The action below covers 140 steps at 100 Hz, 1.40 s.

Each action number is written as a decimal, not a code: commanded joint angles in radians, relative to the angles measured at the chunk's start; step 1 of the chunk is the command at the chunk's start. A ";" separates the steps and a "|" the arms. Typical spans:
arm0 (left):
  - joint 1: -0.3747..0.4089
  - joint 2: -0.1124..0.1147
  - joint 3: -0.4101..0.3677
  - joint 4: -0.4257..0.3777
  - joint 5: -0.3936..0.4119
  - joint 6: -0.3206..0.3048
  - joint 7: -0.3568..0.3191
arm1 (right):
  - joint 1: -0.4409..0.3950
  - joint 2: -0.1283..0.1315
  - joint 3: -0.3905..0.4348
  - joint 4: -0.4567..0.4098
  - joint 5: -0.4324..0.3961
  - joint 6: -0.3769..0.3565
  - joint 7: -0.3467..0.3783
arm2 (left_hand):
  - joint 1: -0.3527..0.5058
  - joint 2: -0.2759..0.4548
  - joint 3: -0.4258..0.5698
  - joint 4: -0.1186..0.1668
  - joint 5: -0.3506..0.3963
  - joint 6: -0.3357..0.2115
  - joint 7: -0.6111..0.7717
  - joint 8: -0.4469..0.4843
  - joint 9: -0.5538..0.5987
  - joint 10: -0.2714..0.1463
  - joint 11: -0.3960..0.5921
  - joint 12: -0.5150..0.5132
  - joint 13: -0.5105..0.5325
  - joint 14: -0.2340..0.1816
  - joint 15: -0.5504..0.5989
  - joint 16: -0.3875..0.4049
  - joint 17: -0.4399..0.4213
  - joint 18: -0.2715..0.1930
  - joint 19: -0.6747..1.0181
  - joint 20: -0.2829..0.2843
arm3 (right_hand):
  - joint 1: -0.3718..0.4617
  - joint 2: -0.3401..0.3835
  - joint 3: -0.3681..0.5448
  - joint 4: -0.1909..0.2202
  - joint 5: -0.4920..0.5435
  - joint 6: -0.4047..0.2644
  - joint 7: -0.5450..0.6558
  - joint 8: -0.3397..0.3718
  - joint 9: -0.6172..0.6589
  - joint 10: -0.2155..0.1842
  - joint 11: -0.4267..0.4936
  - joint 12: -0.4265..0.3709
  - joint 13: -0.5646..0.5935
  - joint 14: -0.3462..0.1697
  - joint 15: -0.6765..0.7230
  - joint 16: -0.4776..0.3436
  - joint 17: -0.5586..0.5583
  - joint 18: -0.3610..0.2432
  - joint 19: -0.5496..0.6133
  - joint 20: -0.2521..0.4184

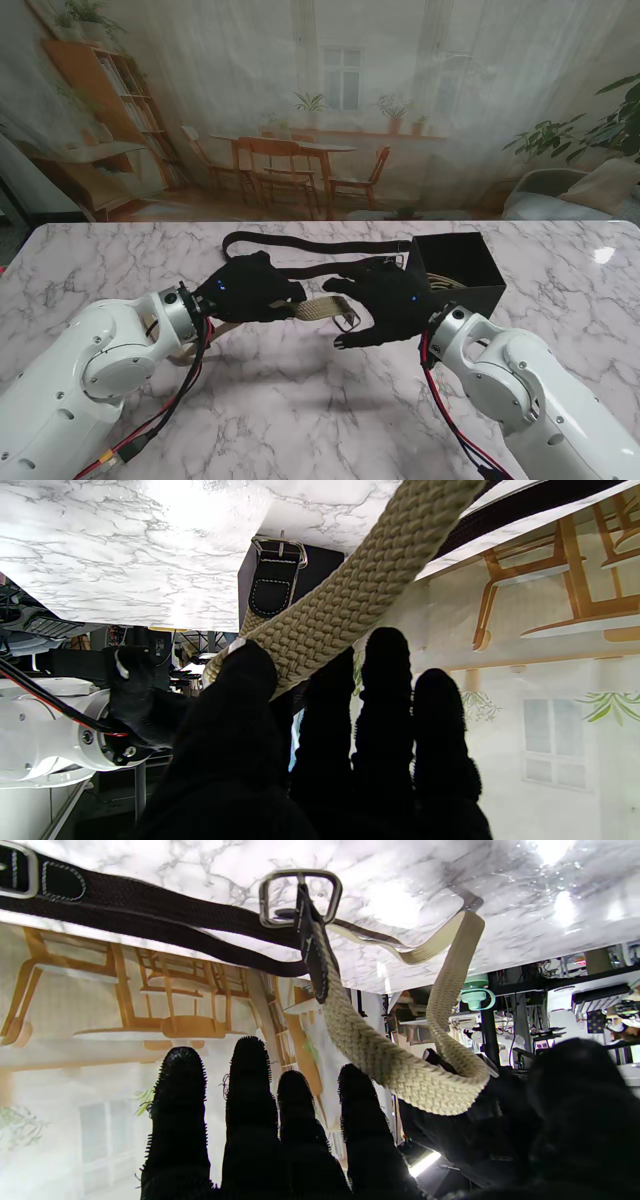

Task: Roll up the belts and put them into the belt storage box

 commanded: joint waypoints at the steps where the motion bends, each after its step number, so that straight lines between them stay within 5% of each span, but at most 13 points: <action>1: 0.005 -0.005 0.001 -0.017 -0.001 -0.012 -0.007 | 0.020 -0.005 -0.010 0.010 0.012 0.007 0.023 | 0.055 0.029 0.049 0.022 0.016 -0.049 0.026 0.021 0.020 -0.006 0.027 0.015 0.018 -0.004 0.027 0.015 0.002 -0.011 0.039 -0.009 | -0.039 -0.035 0.021 -0.014 -0.030 0.001 -0.011 -0.008 -0.048 0.008 -0.012 -0.013 -0.040 0.014 -0.040 0.003 -0.023 0.024 -0.020 0.009; 18: 0.018 -0.006 -0.010 -0.027 0.008 -0.024 0.010 | 0.061 -0.002 -0.057 0.026 0.062 0.024 0.079 | 0.054 0.030 0.048 0.023 0.014 -0.049 0.025 0.021 0.019 -0.009 0.027 0.016 0.017 -0.005 0.026 0.015 0.002 -0.013 0.038 -0.009 | 0.002 -0.055 0.032 -0.016 0.043 -0.114 0.099 0.067 -0.080 -0.003 0.006 -0.024 -0.066 0.012 -0.042 0.000 -0.037 0.019 -0.037 0.017; 38: 0.020 -0.005 -0.020 -0.027 0.021 -0.021 0.011 | 0.084 -0.008 -0.091 0.065 0.053 0.002 0.011 | 0.055 0.029 0.046 0.022 0.014 -0.049 0.025 0.021 0.017 -0.009 0.026 0.016 0.015 -0.004 0.025 0.016 -0.001 -0.014 0.036 -0.010 | 0.147 -0.104 -0.010 -0.005 0.323 -0.333 0.464 0.275 0.011 -0.026 0.074 0.004 -0.054 0.004 -0.029 -0.009 -0.031 0.021 -0.030 0.018; 49: 0.019 -0.005 -0.021 -0.019 0.025 -0.014 0.010 | 0.081 -0.011 -0.089 0.073 0.029 -0.017 -0.027 | 0.055 0.030 0.045 0.021 0.014 -0.050 0.023 0.020 0.017 -0.008 0.025 0.015 0.014 -0.003 0.024 0.016 -0.002 -0.012 0.035 -0.010 | 0.235 -0.176 0.021 -0.058 0.377 -0.427 0.665 0.286 0.216 -0.119 0.099 0.059 0.021 0.016 -0.045 -0.044 -0.007 0.030 -0.031 -0.016; 59: 0.019 -0.005 -0.023 -0.013 0.027 -0.010 0.013 | 0.067 -0.012 -0.079 0.065 0.047 -0.009 -0.020 | 0.057 0.029 0.044 0.021 0.015 -0.049 0.022 0.019 0.018 -0.009 0.026 0.016 0.014 -0.003 0.025 0.016 -0.001 -0.013 0.035 -0.010 | 0.260 -0.259 0.226 -0.139 0.348 -0.474 0.810 0.289 0.591 -0.219 0.137 0.101 0.226 0.022 -0.008 -0.047 0.037 0.043 -0.055 -0.105; 68: 0.017 -0.004 -0.022 -0.011 0.028 -0.009 0.010 | 0.055 -0.014 -0.072 0.057 0.094 0.005 0.000 | 0.058 0.029 0.043 0.021 0.015 -0.049 0.022 0.019 0.019 -0.007 0.026 0.016 0.015 -0.002 0.025 0.017 -0.001 -0.012 0.036 -0.010 | 0.297 -0.271 0.312 -0.165 0.312 -0.436 0.847 0.260 0.824 -0.234 0.238 0.165 0.393 -0.033 0.046 -0.019 0.075 0.049 -0.038 -0.135; 80: 0.016 -0.004 -0.021 -0.011 0.027 -0.008 0.005 | 0.046 -0.014 -0.062 0.056 0.069 -0.005 -0.020 | 0.058 0.030 0.042 0.021 0.015 -0.050 0.021 0.019 0.019 -0.008 0.025 0.016 0.014 -0.002 0.025 0.017 -0.002 -0.012 0.035 -0.010 | 0.310 -0.271 0.387 -0.167 0.214 -0.323 0.772 0.085 0.845 -0.316 0.555 0.354 0.545 -0.108 0.190 0.109 0.125 0.036 0.014 -0.131; 86: 0.014 -0.004 -0.020 -0.011 0.027 -0.007 0.004 | 0.042 -0.014 -0.056 0.056 0.049 -0.013 -0.033 | 0.059 0.029 0.042 0.021 0.016 -0.049 0.021 0.019 0.019 -0.009 0.026 0.016 0.014 -0.003 0.025 0.017 -0.002 -0.012 0.035 -0.010 | 0.274 -0.268 0.441 -0.136 0.246 -0.243 0.599 0.002 0.865 -0.336 0.708 0.422 0.632 -0.151 0.300 0.203 0.141 0.040 0.033 -0.128; 98: 0.012 -0.003 -0.018 -0.010 0.025 -0.006 -0.001 | 0.033 -0.014 -0.046 0.049 0.040 -0.015 -0.041 | 0.059 0.030 0.041 0.021 0.016 -0.049 0.021 0.018 0.019 -0.009 0.025 0.016 0.015 -0.003 0.025 0.017 -0.001 -0.012 0.036 -0.009 | 0.264 -0.286 0.406 -0.164 0.343 -0.264 0.622 -0.025 0.944 -0.336 0.819 0.480 0.721 -0.171 0.420 0.291 0.183 0.066 0.080 -0.115; 106: 0.011 -0.003 -0.018 -0.010 0.024 -0.003 -0.005 | 0.029 -0.016 -0.041 0.050 0.038 -0.014 -0.056 | 0.058 0.030 0.040 0.021 0.016 -0.049 0.020 0.018 0.020 -0.008 0.025 0.016 0.015 -0.002 0.025 0.017 -0.002 -0.012 0.035 -0.009 | 0.294 -0.268 0.351 -0.176 0.447 -0.335 0.794 -0.097 1.058 -0.322 0.871 0.514 0.738 -0.175 0.620 0.358 0.262 0.057 0.152 -0.086; 116: 0.010 -0.003 -0.015 -0.009 0.021 0.003 -0.009 | 0.031 -0.016 -0.037 0.060 -0.021 -0.029 -0.108 | 0.058 0.029 0.039 0.020 0.017 -0.049 0.018 0.016 0.020 -0.009 0.025 0.016 0.015 -0.002 0.025 0.017 -0.002 -0.010 0.035 -0.009 | 0.282 -0.200 0.318 -0.167 0.514 -0.336 0.815 -0.105 1.068 -0.306 0.933 0.531 0.741 -0.168 0.732 0.341 0.311 0.036 0.198 -0.071; 130: 0.002 -0.002 -0.006 -0.002 0.014 0.012 -0.017 | 0.031 -0.010 -0.033 0.065 -0.121 -0.055 -0.170 | 0.060 0.032 0.038 0.019 0.017 -0.049 0.009 0.007 0.020 -0.014 0.027 0.018 0.015 -0.002 0.026 0.018 -0.002 -0.012 0.036 -0.009 | 0.310 -0.129 0.288 -0.161 0.492 -0.325 0.789 -0.095 1.067 -0.306 0.888 0.497 0.737 -0.163 0.711 0.300 0.318 0.020 0.213 -0.066; 140: -0.007 -0.002 0.002 0.009 0.008 0.018 -0.023 | 0.026 -0.003 -0.027 0.062 -0.177 -0.072 -0.190 | 0.063 0.032 0.037 0.018 0.022 -0.047 0.002 -0.002 0.020 -0.016 0.029 0.022 0.014 -0.003 0.027 0.019 -0.002 -0.011 0.036 -0.008 | 0.296 -0.146 0.286 -0.151 0.406 -0.317 0.754 -0.096 1.024 -0.321 0.781 0.489 0.733 -0.166 0.576 0.259 0.302 0.009 0.202 -0.067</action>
